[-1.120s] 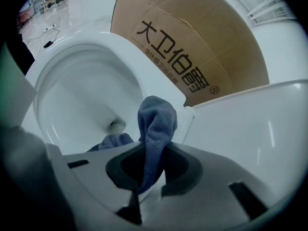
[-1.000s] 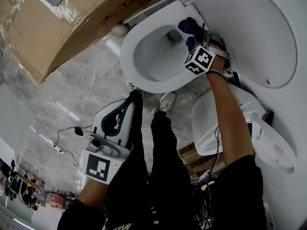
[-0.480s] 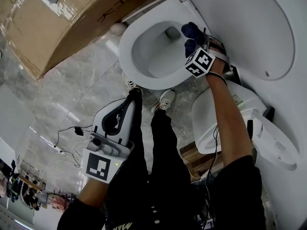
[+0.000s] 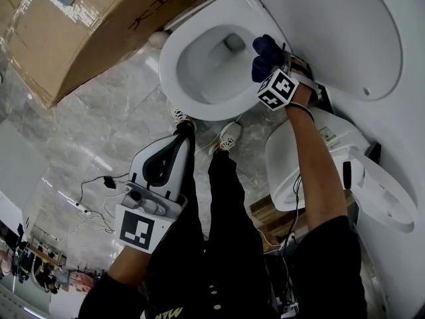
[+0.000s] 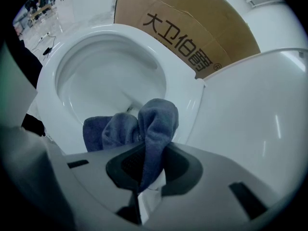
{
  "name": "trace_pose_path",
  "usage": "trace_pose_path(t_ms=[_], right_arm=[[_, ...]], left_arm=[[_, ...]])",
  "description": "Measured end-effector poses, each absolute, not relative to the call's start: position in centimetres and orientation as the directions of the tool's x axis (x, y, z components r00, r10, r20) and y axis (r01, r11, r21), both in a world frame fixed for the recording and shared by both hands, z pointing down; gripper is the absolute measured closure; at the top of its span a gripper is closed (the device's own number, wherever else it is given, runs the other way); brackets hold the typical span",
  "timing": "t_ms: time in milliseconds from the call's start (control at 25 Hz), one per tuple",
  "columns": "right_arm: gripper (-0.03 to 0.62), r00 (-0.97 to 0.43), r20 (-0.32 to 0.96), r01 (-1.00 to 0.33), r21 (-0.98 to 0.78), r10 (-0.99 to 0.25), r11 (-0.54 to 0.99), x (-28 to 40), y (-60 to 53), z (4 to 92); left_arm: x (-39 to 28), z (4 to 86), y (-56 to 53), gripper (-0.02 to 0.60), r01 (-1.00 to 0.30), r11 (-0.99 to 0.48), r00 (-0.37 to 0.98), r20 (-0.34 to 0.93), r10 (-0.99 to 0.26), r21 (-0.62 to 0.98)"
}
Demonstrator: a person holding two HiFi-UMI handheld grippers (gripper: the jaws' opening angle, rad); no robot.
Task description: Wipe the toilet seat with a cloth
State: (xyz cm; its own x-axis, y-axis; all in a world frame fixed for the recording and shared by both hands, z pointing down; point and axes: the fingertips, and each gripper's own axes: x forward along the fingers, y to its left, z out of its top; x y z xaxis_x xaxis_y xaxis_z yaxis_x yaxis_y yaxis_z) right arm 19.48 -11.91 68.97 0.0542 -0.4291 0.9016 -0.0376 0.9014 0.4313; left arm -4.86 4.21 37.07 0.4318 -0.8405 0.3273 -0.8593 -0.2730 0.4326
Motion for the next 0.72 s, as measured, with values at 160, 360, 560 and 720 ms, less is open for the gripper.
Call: trace_pose_path(t_ms=[160,360,560,720], right_arm=[[0.528,0.062,0.903,-0.055,0.428,-0.425,0.902,20.6,-11.1,69.0],[0.528,0.068,0.906,-0.074,0.423,-0.419,0.903,22.0,-10.2,68.9],[0.528,0.064,0.911,-0.113,0.413,-0.408,0.904,23.1,-9.5,68.9],[0.528,0.054,0.917,-0.166,0.400,-0.396,0.902,23.6,-8.9,68.9]], left_arm=[[-4.2,36.9,4.4,0.571,-0.856,-0.282,0.439,0.322,-0.839,0.433],[-3.3,36.7,4.7,0.571,-0.852,-0.294,0.450,0.320,-0.833,0.434],[-2.7,36.6,4.9,0.571,-0.850,-0.300,0.455,0.318,-0.832,0.432],[-2.0,36.5,5.2,0.571,-0.847,-0.309,0.464,0.317,-0.827,0.433]])
